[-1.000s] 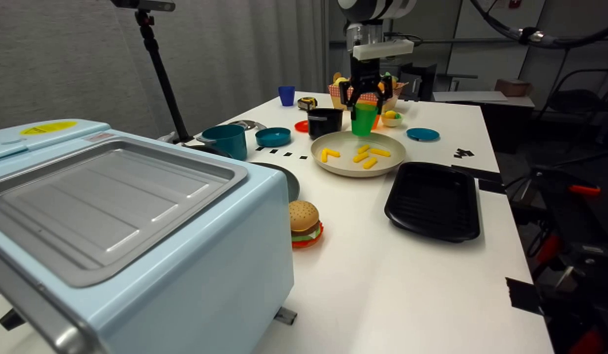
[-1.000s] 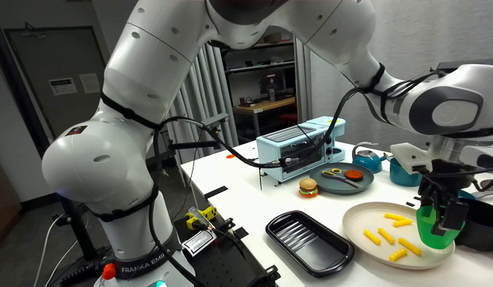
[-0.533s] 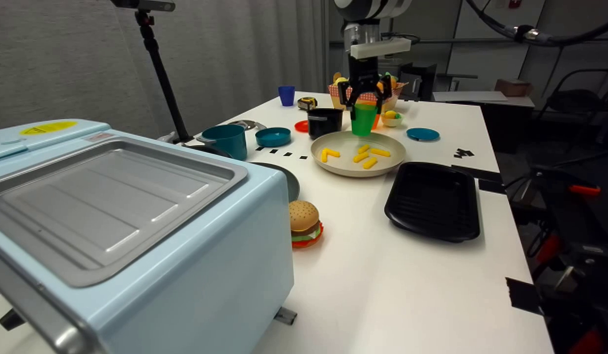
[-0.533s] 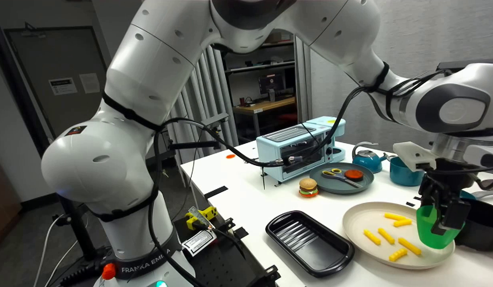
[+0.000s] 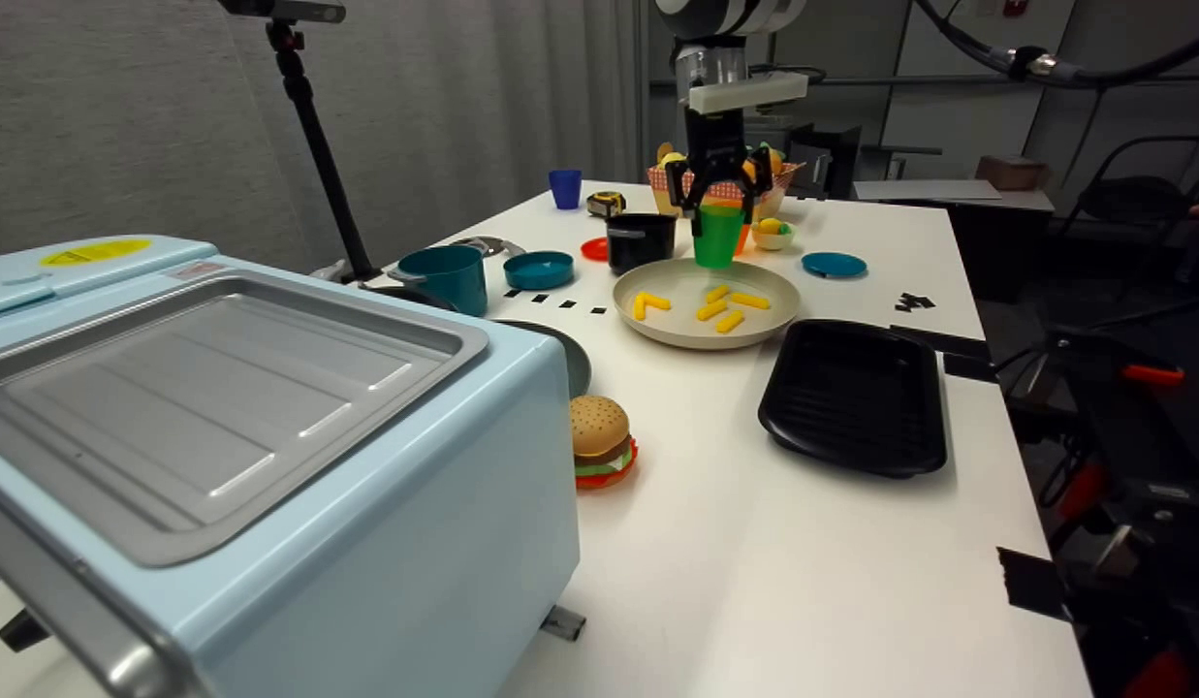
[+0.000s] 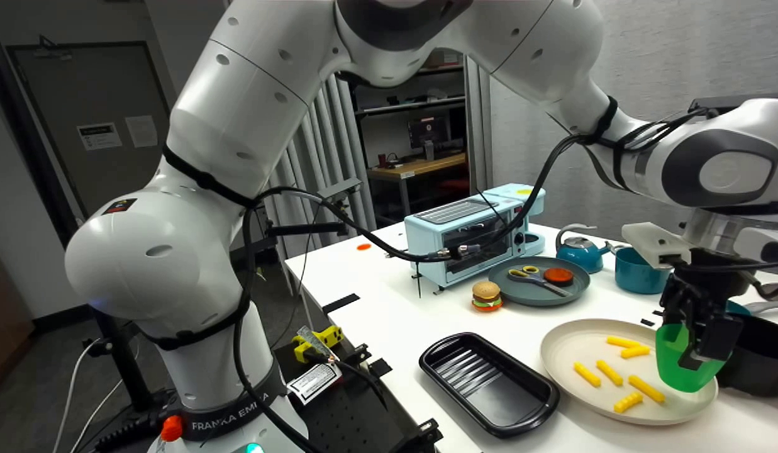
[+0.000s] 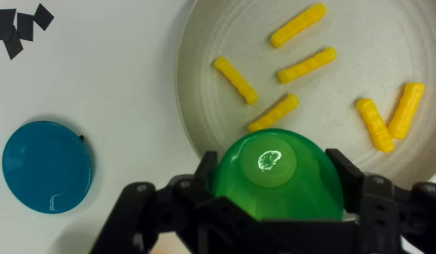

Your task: Pour the fries out of the green cup onto the plate

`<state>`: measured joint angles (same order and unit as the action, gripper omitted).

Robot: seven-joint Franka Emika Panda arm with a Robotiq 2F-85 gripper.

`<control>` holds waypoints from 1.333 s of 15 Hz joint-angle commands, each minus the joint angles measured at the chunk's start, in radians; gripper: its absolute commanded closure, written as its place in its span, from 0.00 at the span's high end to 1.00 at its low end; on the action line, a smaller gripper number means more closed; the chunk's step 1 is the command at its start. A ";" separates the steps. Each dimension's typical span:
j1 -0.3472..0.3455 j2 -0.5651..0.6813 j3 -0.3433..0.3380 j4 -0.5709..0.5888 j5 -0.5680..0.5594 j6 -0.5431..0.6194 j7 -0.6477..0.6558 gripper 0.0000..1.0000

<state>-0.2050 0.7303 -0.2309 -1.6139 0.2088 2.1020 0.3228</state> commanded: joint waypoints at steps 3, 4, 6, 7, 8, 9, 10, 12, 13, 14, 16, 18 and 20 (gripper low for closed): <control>-0.027 0.024 0.019 0.059 0.008 -0.072 0.013 1.00; -0.026 0.024 0.019 0.060 0.008 -0.075 0.014 1.00; -0.027 0.026 0.018 0.064 0.007 -0.075 0.013 1.00; -0.027 0.027 0.018 0.065 0.007 -0.075 0.013 1.00; -0.027 0.028 0.019 0.067 0.007 -0.076 0.013 1.00; -0.027 0.029 0.019 0.068 0.008 -0.077 0.013 1.00; -0.028 0.030 0.019 0.069 0.008 -0.076 0.013 1.00; -0.032 0.031 0.025 0.069 0.018 -0.070 0.006 1.00; -0.035 0.031 0.029 0.068 0.024 -0.060 0.000 1.00; -0.038 0.031 0.033 0.068 0.030 -0.051 -0.003 1.00; -0.046 0.031 0.044 0.067 0.050 -0.026 -0.015 1.00; -0.053 0.033 0.055 0.069 0.066 0.009 -0.033 1.00; -0.031 -0.112 0.049 -0.109 0.061 0.085 -0.055 1.00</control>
<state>-0.2296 0.7400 -0.1991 -1.5839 0.2535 2.1098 0.3118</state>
